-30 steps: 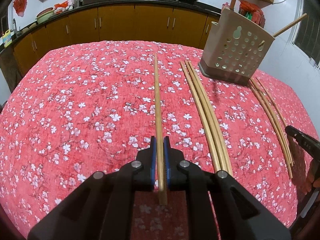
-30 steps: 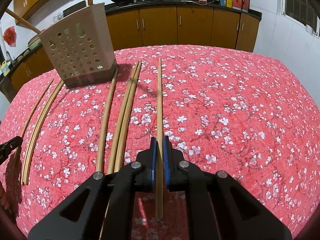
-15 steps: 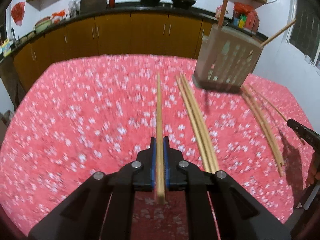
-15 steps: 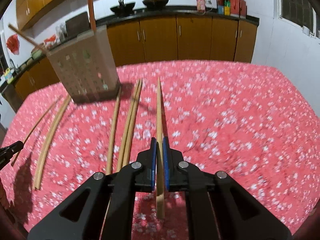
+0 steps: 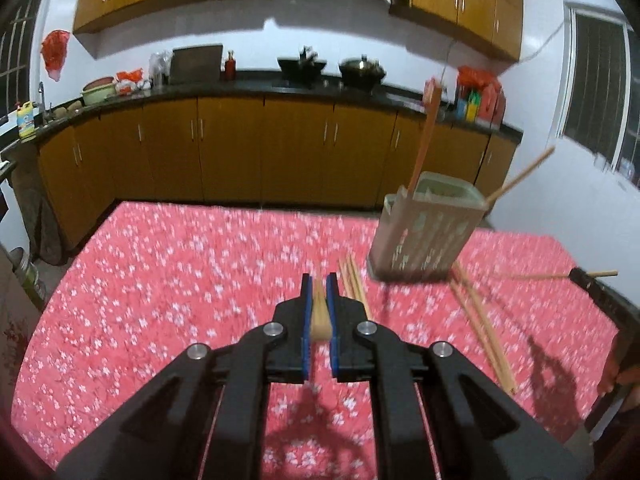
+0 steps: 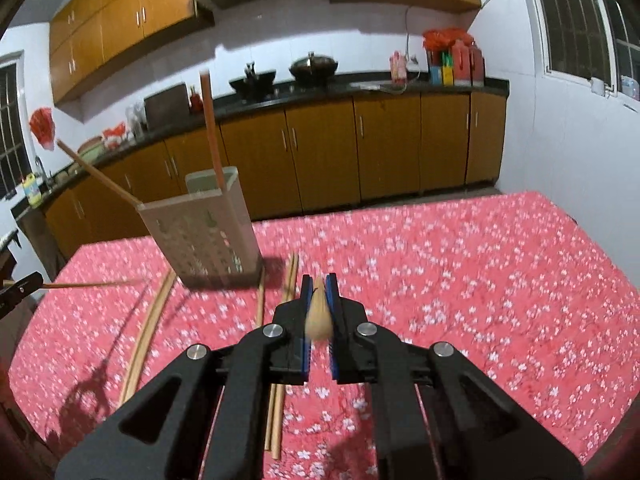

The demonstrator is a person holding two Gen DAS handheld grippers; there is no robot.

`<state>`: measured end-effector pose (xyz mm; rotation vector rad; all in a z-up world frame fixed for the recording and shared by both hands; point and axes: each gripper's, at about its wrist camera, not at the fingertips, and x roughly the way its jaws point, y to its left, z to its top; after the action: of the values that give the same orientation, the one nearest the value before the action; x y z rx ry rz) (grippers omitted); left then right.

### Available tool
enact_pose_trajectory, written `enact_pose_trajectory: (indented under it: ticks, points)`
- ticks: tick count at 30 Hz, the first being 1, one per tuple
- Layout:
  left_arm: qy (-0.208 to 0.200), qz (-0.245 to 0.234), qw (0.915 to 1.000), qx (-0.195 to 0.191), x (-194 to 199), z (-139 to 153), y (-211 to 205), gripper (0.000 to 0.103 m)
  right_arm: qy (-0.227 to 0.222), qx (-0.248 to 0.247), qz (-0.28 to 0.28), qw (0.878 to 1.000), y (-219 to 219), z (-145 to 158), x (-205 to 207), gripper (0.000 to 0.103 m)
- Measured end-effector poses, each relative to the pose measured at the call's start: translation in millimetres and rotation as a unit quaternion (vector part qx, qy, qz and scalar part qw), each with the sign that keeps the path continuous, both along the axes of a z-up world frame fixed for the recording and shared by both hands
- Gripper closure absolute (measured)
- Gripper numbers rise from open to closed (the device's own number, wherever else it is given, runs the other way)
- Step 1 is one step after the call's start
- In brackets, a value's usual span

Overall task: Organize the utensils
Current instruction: 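Raise the left gripper's chopstick upright over the holder while the right gripper does the same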

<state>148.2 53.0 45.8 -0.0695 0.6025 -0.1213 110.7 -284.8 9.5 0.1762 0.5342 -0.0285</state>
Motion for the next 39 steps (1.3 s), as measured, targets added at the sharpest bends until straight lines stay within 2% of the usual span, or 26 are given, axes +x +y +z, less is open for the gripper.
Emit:
enact_pose_trajectory:
  ticks: [9, 17, 23, 28, 33, 37, 39]
  points:
    - [-0.044, -0.008, 0.999, -0.005, -6.2, 32.9, -5.3, 0.095, -0.038, -0.001, 0.002, 0.999, 1.7, 22.0, -4.7, 0.096]
    - [-0.082, -0.05, 0.9953, -0.008, -10.1, 69.5, -24.8, 0.095, -0.1, 0.018, 0.04, 0.994, 10.6, 74.5, -13.7, 0.096]
    - [-0.127, -0.078, 0.9885, -0.027, -5.6, 101.7, -50.8, 0.095, -0.169, 0.042, 0.072, 0.982, 24.5, 114.3, -16.7, 0.096]
    - [-0.175, -0.071, 0.9808, -0.05, 8.9, 127.7, -68.0, 0.095, -0.236, 0.043, 0.068, 0.968, 36.7, 138.5, -2.6, 0.096]
    - [-0.206, -0.038, 0.9757, -0.063, 32.6, 142.6, -77.4, 0.095, -0.254, 0.049, 0.051, 0.965, 41.7, 139.4, 28.8, 0.096]
    - [-0.209, -0.022, 0.9741, -0.082, 53.4, 140.2, -79.4, 0.095, -0.237, 0.04, 0.042, 0.97, 48.6, 122.4, 54.7, 0.096]
    - [-0.213, -0.017, 0.9737, -0.079, 59.9, 135.9, -81.7, 0.095, -0.225, 0.037, 0.04, 0.973, 52.6, 115.3, 61.2, 0.096]
